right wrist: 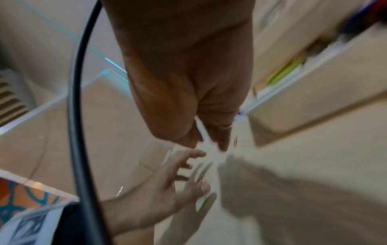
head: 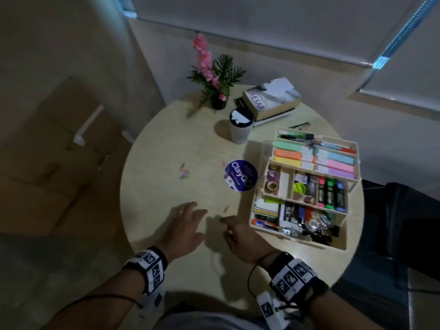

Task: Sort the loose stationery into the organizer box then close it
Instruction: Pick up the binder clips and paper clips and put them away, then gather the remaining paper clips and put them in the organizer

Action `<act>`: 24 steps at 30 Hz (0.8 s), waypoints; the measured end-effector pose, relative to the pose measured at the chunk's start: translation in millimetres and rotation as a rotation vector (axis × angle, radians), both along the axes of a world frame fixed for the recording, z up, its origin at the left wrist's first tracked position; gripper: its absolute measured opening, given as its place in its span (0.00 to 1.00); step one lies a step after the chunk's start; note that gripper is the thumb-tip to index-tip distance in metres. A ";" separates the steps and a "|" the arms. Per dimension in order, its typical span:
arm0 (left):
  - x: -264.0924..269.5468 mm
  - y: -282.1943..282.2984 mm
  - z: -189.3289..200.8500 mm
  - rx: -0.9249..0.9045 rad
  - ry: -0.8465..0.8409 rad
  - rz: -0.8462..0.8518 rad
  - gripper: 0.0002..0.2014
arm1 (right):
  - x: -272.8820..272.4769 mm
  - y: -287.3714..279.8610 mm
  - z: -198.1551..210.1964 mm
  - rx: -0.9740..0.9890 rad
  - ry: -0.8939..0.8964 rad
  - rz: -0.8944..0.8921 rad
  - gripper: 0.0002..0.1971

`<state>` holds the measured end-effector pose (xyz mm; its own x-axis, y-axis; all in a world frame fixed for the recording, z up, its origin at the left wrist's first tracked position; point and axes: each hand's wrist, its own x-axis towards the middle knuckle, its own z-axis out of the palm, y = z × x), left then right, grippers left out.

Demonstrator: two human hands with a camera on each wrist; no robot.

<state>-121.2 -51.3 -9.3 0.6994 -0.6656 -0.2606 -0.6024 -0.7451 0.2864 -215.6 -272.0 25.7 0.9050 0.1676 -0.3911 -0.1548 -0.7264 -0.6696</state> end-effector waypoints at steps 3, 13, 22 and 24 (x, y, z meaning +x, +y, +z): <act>11.9 47.1 -18.8 0.119 0.079 0.123 0.41 | 36.0 30.5 -34.8 -0.280 0.068 -0.098 0.35; 46.5 16.1 -45.2 -0.258 0.334 0.090 0.21 | 30.4 101.5 -88.9 -0.341 0.039 -0.172 0.43; 123.0 1.1 -33.4 -0.362 0.117 0.238 0.26 | 54.5 97.8 -88.2 -0.406 -0.137 -0.056 0.34; 150.5 3.1 -39.0 -0.216 0.141 0.293 0.37 | 60.6 95.6 -83.7 -0.369 -0.206 -0.055 0.28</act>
<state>29.3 -48.2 -48.2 0.8355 -0.4928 -0.2430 -0.3165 -0.7931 0.5203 -155.0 -176.4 -57.9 0.9741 -0.0007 -0.2261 -0.0906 -0.9174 -0.3876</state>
